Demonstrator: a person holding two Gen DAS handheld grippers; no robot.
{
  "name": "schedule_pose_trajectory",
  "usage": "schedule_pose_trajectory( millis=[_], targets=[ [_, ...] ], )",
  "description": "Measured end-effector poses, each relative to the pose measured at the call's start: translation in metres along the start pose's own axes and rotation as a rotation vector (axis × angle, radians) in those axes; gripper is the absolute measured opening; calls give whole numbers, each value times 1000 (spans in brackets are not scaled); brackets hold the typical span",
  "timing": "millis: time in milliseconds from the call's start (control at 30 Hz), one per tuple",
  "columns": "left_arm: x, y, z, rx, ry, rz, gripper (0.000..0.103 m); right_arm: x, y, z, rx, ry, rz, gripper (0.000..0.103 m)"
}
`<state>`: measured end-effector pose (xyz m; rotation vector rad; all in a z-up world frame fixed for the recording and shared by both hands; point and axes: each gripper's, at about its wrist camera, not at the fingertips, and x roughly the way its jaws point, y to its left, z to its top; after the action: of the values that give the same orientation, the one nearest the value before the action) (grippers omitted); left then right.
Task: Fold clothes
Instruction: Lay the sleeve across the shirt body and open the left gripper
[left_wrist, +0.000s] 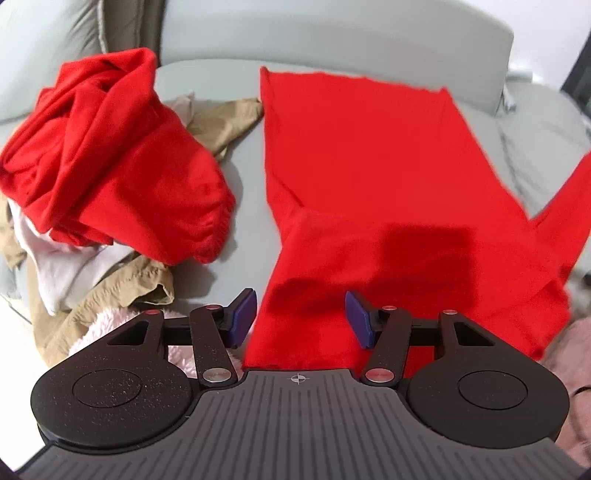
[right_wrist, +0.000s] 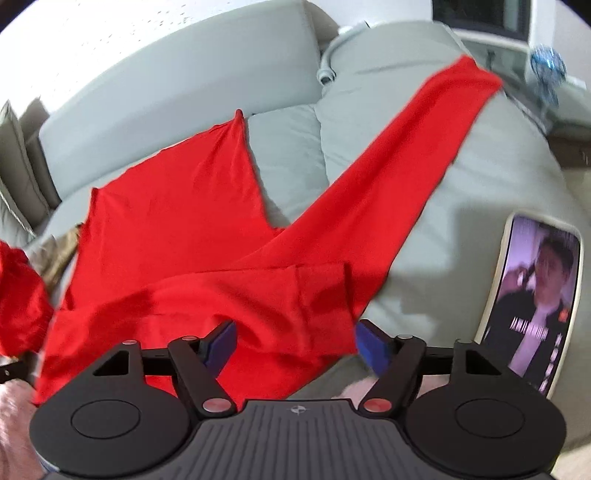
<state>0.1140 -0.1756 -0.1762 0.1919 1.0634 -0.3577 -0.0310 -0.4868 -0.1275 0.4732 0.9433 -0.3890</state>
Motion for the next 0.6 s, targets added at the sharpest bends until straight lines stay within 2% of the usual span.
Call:
schedule_pose_trajectory(
  millis=[133, 267, 300, 400, 500, 567, 600],
  targets=[
    [19, -5, 2, 60, 8, 45, 58, 14, -18, 16, 11, 7, -10, 58],
    [41, -14, 10, 132, 50, 14, 35, 39, -29, 30, -24, 55, 37, 58],
    [45, -16, 12, 152, 59, 6, 33, 45, -28, 32, -48, 63, 30, 58],
    [55, -24, 14, 211, 86, 17, 33, 58, -24, 33, -107, 72, 12, 58],
    [63, -26, 11, 223, 110, 33, 35, 68, -20, 32, -151, 78, 10, 58],
    [65, -25, 10, 225, 111, 33, 36, 74, -16, 31, -174, 87, 20, 51],
    [65, -24, 10, 223, 112, 31, 36, 79, -12, 29, -198, 105, 23, 41]
  ],
)
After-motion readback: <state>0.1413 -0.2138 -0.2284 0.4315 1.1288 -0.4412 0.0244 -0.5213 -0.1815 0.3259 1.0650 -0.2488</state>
